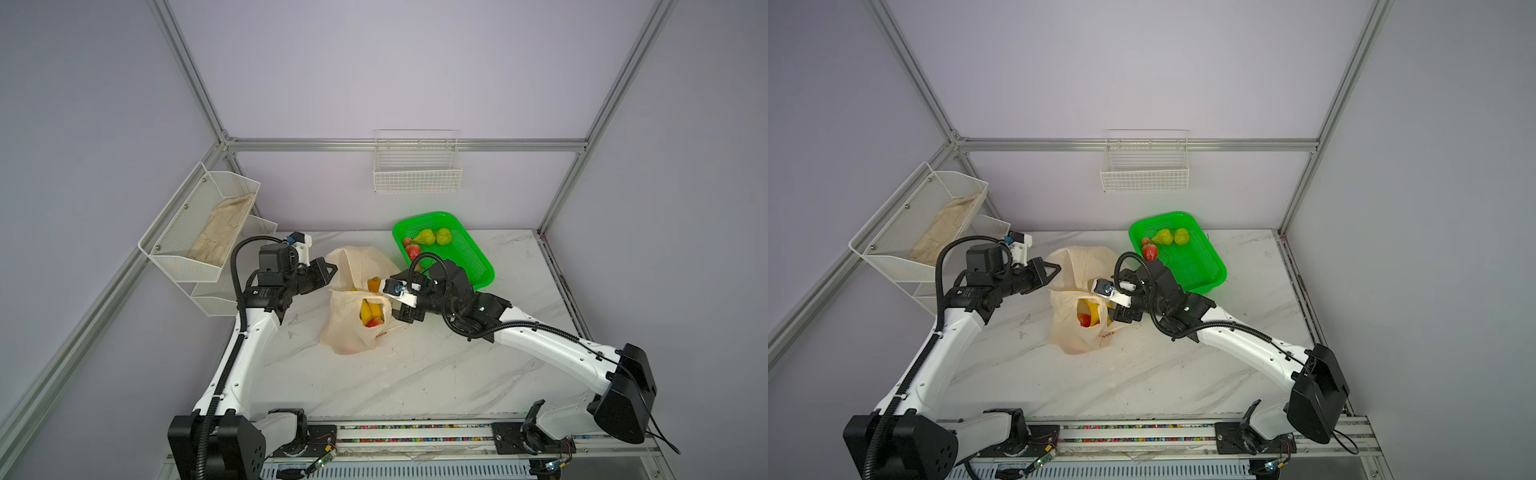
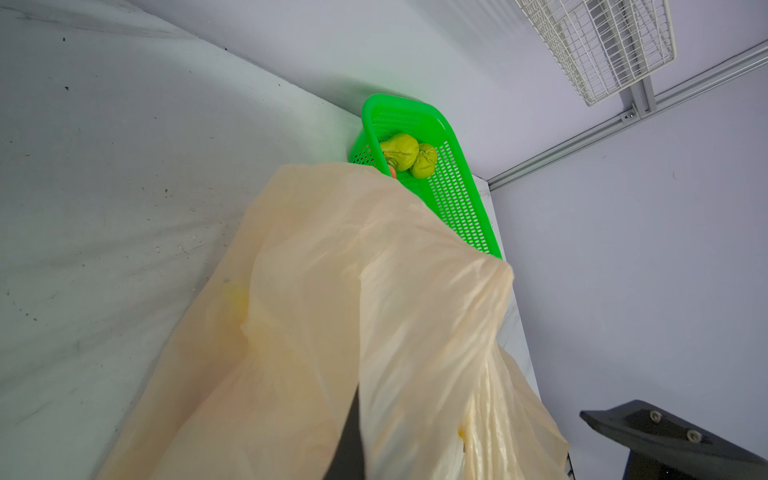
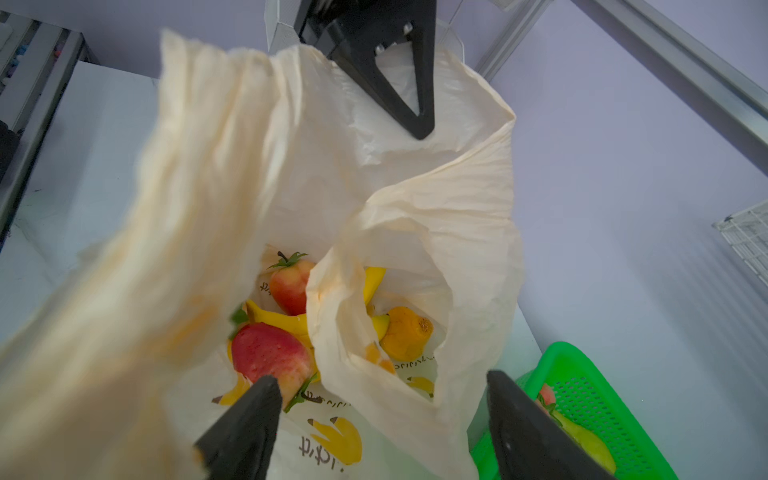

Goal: Place the fake fruits into the plastic bag and tie a complex knot

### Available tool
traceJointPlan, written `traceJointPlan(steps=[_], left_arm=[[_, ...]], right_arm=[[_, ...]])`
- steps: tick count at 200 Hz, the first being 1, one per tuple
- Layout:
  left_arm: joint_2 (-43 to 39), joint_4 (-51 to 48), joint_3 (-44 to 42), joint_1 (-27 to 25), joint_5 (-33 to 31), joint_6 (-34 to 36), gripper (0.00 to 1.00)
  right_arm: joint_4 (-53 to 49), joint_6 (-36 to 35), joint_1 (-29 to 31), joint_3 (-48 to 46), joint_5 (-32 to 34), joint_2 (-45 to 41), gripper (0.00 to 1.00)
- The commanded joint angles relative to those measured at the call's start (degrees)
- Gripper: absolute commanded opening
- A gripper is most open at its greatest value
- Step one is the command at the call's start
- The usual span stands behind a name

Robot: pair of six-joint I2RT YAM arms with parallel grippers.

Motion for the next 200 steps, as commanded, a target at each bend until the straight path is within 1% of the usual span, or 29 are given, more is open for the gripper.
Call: traceJointPlan(steps=[1, 29, 58, 68, 78, 128, 136, 148, 154, 176, 191, 194, 200], left_arm=[[-0.38, 1.14, 1.67, 0.33, 0.8, 0.53, 0.0], [-0.55, 1.07, 1.71, 0.28, 0.77, 0.53, 0.0], [-0.4, 1.05, 1.62, 0.33, 0.87, 0.44, 0.0], [-0.41, 1.11, 1.68, 0.34, 0.87, 0.44, 0.0], [-0.42, 1.04, 1.64, 0.33, 0.87, 0.44, 0.0], [-0.37, 1.11, 1.78, 0.33, 0.65, 0.44, 0.0], [-0.34, 1.04, 1.76, 0.31, 0.67, 0.36, 0.0], [-0.39, 1.06, 1.8, 0.29, 0.66, 0.27, 0.0], [-0.39, 1.11, 1.8, 0.34, 0.7, 0.27, 0.0], [-0.57, 1.06, 1.8, 0.28, 0.79, 0.31, 0.0], [-0.58, 0.93, 1.93, 0.3, 0.78, 0.43, 0.0], [-0.65, 0.84, 1.97, 0.29, 0.79, 0.55, 0.02], [-0.66, 0.73, 2.06, 0.28, 1.07, 0.74, 0.09]], right_arm=[[1.87, -3.53, 0.73, 1.73, -1.64, 1.64, 0.77], [0.26, -4.13, 1.24, 4.04, -3.16, 5.06, 0.67], [1.42, -4.35, 1.79, 6.0, -3.1, 8.32, 0.61], [1.67, -4.36, 1.8, 6.85, -2.98, 9.54, 0.54], [1.43, -4.32, 1.8, 7.6, -3.02, 10.62, 0.5], [-0.87, -3.23, 1.8, 9.77, -6.3, 13.41, 0.23], [-0.79, -2.65, 1.8, 9.89, -7.84, 13.29, 0.18], [-0.13, -1.93, 1.76, 9.56, -8.91, 12.44, 0.06], [-0.08, -1.18, 1.69, 9.36, -8.85, 11.92, 0.0], [1.07, 3.96, 0.04, 9.01, -8.59, 9.66, 0.0], [3.51, 11.42, -2.42, 8.36, -10.66, 7.88, 0.0], [4.0, 13.1, -2.96, 8.2, -11.36, 7.53, 0.0], [4.82, 16.51, -3.87, 8.03, -12.72, 6.76, 0.0]])
